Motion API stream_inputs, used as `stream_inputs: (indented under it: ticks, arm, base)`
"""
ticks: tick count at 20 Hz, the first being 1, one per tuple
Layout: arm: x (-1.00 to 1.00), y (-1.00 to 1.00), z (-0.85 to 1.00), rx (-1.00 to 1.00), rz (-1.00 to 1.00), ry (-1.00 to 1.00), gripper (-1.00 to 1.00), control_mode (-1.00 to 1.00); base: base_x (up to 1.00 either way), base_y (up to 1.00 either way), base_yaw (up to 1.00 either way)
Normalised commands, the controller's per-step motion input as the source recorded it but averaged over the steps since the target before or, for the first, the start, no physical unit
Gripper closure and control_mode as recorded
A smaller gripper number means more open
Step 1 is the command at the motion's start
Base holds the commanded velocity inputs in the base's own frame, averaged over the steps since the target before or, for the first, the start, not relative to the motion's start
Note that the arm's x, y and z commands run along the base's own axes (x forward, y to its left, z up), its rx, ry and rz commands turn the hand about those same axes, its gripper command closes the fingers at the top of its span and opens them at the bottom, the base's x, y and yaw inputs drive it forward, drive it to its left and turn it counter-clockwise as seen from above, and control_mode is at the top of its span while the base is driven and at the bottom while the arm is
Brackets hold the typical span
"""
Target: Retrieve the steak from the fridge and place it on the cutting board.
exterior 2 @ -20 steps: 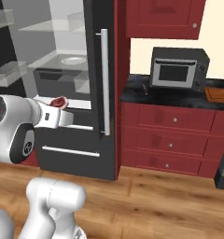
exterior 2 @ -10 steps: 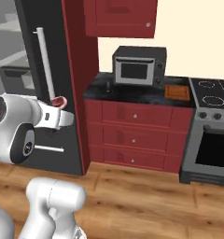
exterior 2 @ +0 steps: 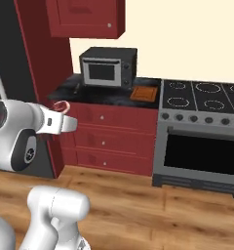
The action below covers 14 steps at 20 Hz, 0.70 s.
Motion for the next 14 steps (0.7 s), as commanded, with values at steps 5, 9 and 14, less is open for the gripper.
stream_inputs:
  ticks: [5,9,14]
  arm:
    - [0.00,0.00,0.00,0.00,0.00,0.00,1.00,1.00]
    - [0.00,0.00,0.00,0.00,0.00,0.00,1.00,1.00]
    - [0.00,0.00,0.00,0.00,0.00,0.00,1.00,1.00]
  base:
    - [0.11,-0.86,0.00]
    - [0.39,-0.70,0.00]
    - [0.77,-0.37,0.00]
